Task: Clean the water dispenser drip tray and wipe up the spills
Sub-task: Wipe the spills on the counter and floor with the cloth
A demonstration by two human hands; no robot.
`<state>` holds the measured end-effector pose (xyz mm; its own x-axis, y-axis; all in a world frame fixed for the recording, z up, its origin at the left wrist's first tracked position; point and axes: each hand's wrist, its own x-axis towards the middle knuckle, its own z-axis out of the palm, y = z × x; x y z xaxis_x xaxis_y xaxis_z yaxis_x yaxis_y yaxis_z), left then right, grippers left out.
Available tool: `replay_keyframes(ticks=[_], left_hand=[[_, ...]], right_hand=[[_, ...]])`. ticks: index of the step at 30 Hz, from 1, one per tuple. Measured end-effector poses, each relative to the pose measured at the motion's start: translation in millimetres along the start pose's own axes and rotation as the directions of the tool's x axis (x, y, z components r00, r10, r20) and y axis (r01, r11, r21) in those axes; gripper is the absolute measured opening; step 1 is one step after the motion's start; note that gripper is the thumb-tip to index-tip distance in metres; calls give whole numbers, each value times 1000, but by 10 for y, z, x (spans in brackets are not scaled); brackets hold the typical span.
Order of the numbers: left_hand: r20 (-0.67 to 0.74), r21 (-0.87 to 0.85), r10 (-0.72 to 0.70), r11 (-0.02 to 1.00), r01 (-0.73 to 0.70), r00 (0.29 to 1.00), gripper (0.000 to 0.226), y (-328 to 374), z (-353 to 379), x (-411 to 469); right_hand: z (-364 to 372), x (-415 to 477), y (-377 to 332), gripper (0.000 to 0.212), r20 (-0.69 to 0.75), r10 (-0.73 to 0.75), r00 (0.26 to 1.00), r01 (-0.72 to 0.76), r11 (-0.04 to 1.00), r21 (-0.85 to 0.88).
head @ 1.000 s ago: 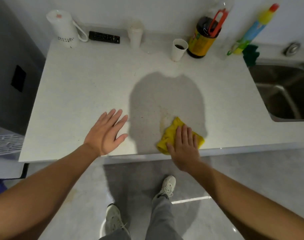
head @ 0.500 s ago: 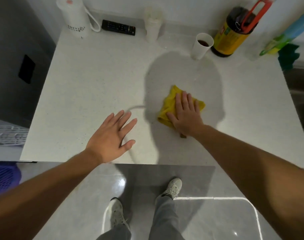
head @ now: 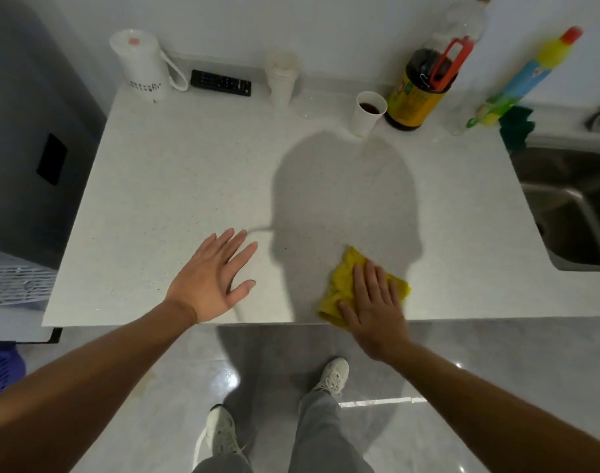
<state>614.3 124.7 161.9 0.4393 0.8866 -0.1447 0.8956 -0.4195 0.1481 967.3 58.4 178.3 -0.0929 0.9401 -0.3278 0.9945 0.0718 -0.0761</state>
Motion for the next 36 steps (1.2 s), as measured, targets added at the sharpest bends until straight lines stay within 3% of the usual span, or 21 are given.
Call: replay_keyframes(ticks=[2, 7, 14, 19, 22, 26, 28, 31, 36], left_hand=[[-10, -9, 13, 1000, -13, 1000, 74, 2, -5, -6], [-57, -38, 33, 999, -35, 998, 71, -27, 48, -8], [-65, -39, 41, 998, -44, 997, 75, -69, 176, 41], [-78, -85, 34, 996, -41, 996, 75, -59, 131, 61], [-75, -77, 31, 996, -37, 997, 75, -50, 107, 63], [-71, -26, 28, 999, -30, 997, 75, -32, 84, 67], [-45, -8, 7, 1000, -7, 999, 76, -27, 73, 64], [-31, 6, -3, 1000, 3, 1000, 76, -15, 72, 64], [-59, -7, 19, 1000, -20, 998, 76, -32, 100, 46]], right_hand=[[1, -70, -55, 91, -3, 128, 992, -128, 991, 45], [-198, 356, 7, 100, -63, 271, 961, -265, 961, 84], [-571, 1516, 364, 93, -30, -54, 998, 51, 996, -68], [-688, 2309, -15, 88, 8, -120, 993, 120, 991, -65], [-608, 2061, -207, 85, -24, -194, 981, 192, 979, -72], [-294, 1052, -294, 78, -147, -346, 926, 348, 937, -15], [-124, 614, -233, 77, -158, -298, 941, 308, 951, 39], [25, 205, 151, 83, -125, -116, 985, 125, 990, 68], [-29, 184, 880, 91, -64, 108, 992, -103, 991, 85]])
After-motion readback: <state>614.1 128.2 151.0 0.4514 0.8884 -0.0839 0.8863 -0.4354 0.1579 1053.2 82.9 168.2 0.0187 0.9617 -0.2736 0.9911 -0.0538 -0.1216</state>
